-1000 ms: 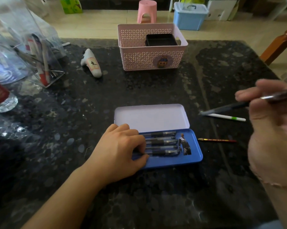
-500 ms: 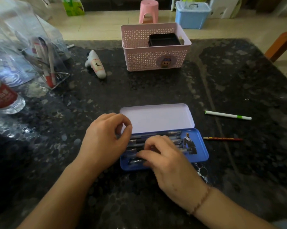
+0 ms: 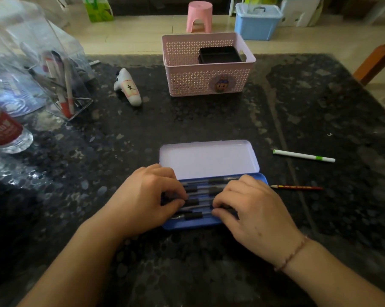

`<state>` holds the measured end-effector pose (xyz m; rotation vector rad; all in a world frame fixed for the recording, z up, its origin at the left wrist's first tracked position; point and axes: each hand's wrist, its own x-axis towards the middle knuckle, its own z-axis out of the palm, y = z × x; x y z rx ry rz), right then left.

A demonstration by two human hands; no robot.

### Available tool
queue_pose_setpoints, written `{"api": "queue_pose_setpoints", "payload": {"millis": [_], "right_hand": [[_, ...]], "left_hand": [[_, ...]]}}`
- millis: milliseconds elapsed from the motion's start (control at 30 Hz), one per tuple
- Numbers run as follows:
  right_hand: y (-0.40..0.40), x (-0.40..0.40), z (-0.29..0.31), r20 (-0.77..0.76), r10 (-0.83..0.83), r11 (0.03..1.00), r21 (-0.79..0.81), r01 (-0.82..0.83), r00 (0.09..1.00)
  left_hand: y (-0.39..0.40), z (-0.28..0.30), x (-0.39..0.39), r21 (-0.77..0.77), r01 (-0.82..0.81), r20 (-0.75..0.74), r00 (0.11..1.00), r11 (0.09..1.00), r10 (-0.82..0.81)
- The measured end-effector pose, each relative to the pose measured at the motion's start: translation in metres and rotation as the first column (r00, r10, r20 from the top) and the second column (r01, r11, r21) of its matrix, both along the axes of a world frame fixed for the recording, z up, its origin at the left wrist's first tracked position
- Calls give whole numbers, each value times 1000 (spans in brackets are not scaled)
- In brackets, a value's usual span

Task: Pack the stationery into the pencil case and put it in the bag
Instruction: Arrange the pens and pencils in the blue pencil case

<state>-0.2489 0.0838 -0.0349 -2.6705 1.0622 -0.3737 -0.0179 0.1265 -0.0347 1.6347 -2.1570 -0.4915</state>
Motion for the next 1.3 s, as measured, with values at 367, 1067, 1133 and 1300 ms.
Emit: {"api": "queue_pose_setpoints", "payload": {"millis": [367,1067,1133,1300], "right_hand": [[-91,-88,12,80,-433,894,-95,439,898],[-7,-22,16,20,-42,958,284,35,999],[-4,-19,14,-19,-28,958,284,32,999],[-13,-27,30,-36,-36,965,260,44,999]], "left_hand": [[1,-2,-15,-24,125,54,991,992,-123],[-2,-6,-7,-45,-312,-7,950,949,312],[-1,-5,-7,-20,-290,-13,957,957,290],[1,-5,-7,65,-195,-7,981,979,195]]}}
